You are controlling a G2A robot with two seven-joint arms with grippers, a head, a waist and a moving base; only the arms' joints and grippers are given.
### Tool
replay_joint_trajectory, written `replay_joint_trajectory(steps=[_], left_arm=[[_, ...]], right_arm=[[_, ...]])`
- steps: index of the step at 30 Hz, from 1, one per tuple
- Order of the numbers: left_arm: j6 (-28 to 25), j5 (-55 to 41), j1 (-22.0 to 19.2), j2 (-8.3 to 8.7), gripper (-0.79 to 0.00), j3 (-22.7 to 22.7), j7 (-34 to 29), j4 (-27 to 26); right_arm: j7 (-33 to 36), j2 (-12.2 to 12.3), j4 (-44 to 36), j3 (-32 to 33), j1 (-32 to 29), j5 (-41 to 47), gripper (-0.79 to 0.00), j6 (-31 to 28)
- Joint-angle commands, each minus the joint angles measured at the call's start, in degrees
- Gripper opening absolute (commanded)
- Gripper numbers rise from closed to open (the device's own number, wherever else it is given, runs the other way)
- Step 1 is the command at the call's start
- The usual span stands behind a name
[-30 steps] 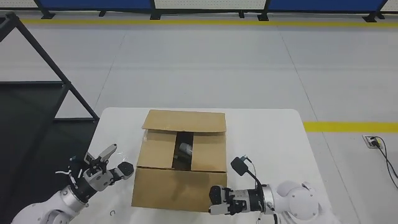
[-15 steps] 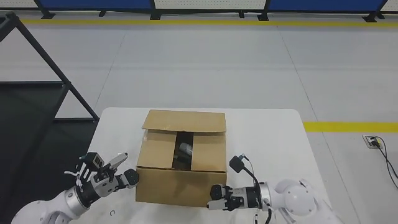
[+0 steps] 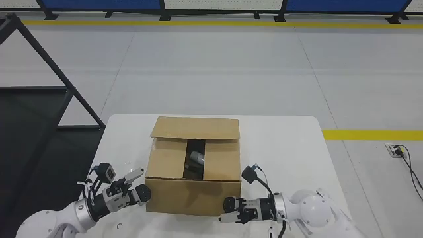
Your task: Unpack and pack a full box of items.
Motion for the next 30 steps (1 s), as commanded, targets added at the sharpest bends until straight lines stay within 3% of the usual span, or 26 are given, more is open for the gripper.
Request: replay_joint_trajectory(steps=[1, 7, 13, 19, 22, 25, 30], left_arm=[[-0.12, -0.20, -0.03, 0.11, 0.000, -0.12, -0.21, -0.02], [-0.35, -2.47, -0.01, 0.45, 0.000, -1.14, -1.91, 0.05], [-0.32, -8.19, -0.20, 0.64, 0.000, -2.92, -3.35, 0.88], [0.13, -17.06, -0.14, 0.52, 0.000, -4.89, -2.72, 2.58], [0.52, -20.31, -0.06, 0.45, 0.000, -6.06, -0.26, 2.94], [0.34, -21.33, 0.10, 0.41, 0.000, -6.53, 0.92, 2.72], [0.34, -21.33, 0.10, 0.41, 0.000, -6.53, 0.92, 2.72]], right_arm=[[0.37, 0.14, -0.71, 0.21, -0.15, 0.45, 0.000, -0.55], [3.23, 0.85, -5.46, 2.55, -1.66, 8.89, 0.000, -4.67], [1.83, 1.15, -7.15, 4.68, -1.06, 16.60, 0.000, -1.00], [-9.45, 0.43, -4.58, 5.19, 1.58, 21.12, 0.000, 7.93], [-14.78, -0.15, -3.15, 5.57, 2.14, 25.54, 0.000, 7.27], [-19.71, -0.31, -1.81, 6.39, 2.43, 23.44, 0.000, 6.44], [-19.71, -0.31, -1.81, 6.39, 2.43, 23.44, 0.000, 6.44]])
